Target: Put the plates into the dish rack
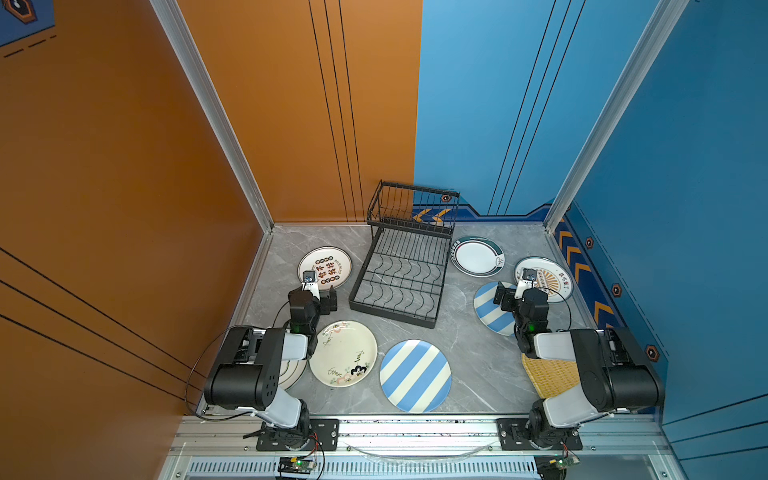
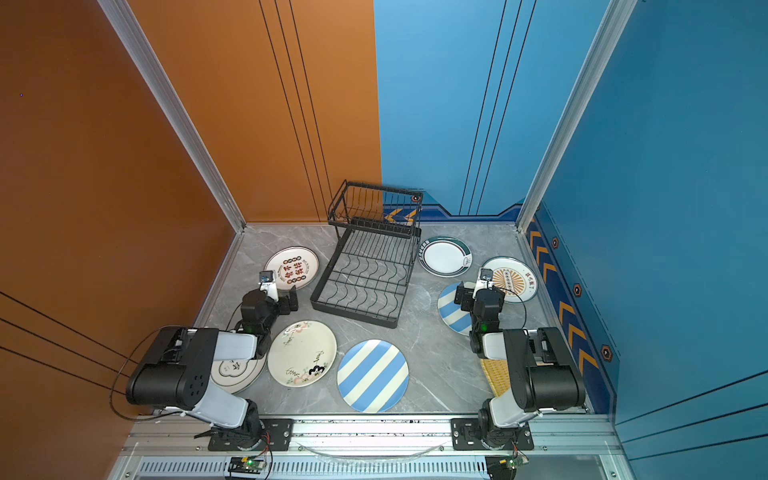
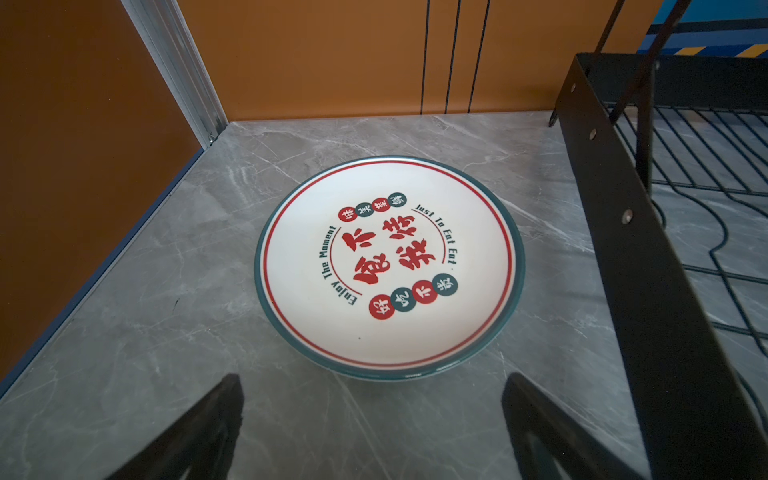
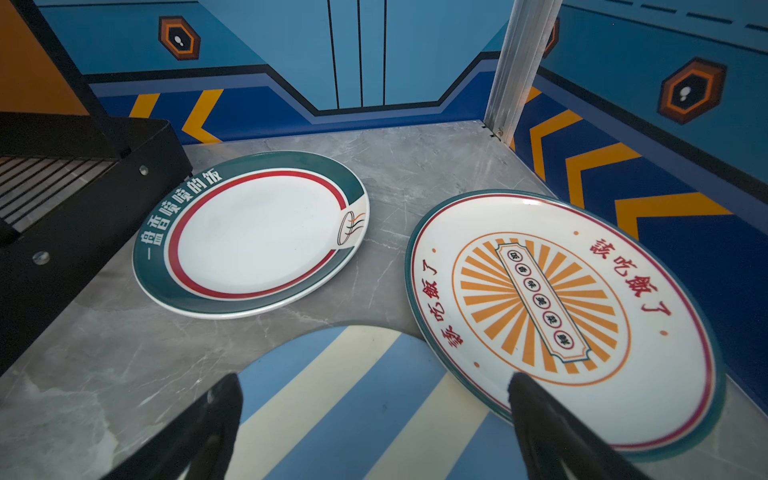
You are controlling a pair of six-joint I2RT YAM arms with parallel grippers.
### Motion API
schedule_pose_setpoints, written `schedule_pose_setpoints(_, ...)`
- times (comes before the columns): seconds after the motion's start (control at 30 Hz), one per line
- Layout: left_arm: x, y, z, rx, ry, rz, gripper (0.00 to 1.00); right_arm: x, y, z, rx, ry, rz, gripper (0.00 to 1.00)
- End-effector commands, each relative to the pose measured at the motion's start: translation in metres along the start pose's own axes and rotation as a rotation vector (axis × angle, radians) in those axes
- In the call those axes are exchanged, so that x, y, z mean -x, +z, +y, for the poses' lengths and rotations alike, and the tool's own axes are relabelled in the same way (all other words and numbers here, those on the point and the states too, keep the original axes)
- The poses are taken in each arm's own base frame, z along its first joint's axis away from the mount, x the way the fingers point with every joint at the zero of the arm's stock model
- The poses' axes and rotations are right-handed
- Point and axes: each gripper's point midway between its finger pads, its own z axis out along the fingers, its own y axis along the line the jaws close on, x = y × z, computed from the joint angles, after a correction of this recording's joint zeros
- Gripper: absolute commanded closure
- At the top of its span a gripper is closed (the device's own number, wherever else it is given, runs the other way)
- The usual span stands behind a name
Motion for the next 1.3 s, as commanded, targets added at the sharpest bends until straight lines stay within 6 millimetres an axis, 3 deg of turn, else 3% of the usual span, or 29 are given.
schedule_pose_setpoints(0.0,0.027,-0.007,-0.002,-0.010,0.026,-0.008,0.02,0.021,-0.011,0.002,-0.012,-0.027,0.037,0.00)
schedule_pose_setpoints(0.17,0.049,-0.015,-0.021,-0.104,-0.008,0.082,0.02,0.038,-0.029,0.024,0.031,-0.047,0.137,0.00)
schedule_pose_setpoints(0.27,0.052,-0.014,-0.045,-0.170,-0.026,0.148,0.02,0.042,-0.037,0.043,0.043,-0.040,0.209,0.00)
schedule_pose_setpoints(0.4,0.046,-0.008,-0.080,-0.234,0.001,0.245,0.00,0.040,-0.043,0.085,0.103,-0.050,0.290,0.00)
schedule_pose_setpoints(0.6,0.037,0.005,-0.113,-0.322,-0.003,0.362,0.06,0.034,-0.049,0.150,0.216,-0.042,0.373,0.00)
schedule_pose_setpoints(0.8,0.020,0.015,-0.126,-0.314,0.001,0.464,0.12,0.016,-0.052,0.199,0.307,-0.037,0.469,0.00)
schedule_pose_setpoints(1.0,0.011,0.022,-0.133,-0.325,-0.015,0.523,0.23,-0.007,-0.048,0.223,0.321,-0.044,0.568,0.03)
schedule_pose_setpoints(1.27,0.008,0.027,-0.144,-0.359,-0.011,0.570,0.39,-0.030,-0.043,0.224,0.264,-0.006,0.668,0.17)
